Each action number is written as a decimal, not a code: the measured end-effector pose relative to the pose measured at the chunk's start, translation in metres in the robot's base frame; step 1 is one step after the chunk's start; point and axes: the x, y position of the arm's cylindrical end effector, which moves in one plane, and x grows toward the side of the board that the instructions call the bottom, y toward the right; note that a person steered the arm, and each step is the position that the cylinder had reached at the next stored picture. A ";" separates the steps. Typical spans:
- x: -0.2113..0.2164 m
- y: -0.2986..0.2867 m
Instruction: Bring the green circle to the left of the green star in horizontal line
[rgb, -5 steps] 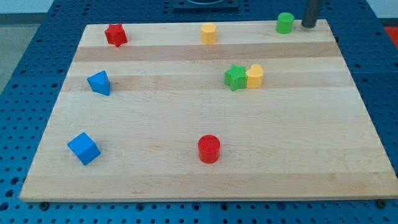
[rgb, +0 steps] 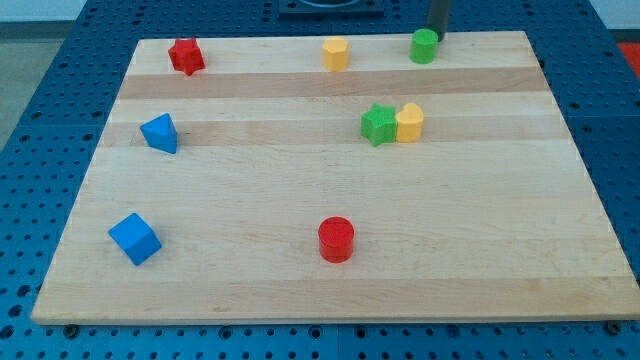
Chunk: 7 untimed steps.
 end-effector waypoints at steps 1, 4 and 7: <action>0.016 -0.010; 0.059 0.016; 0.048 -0.015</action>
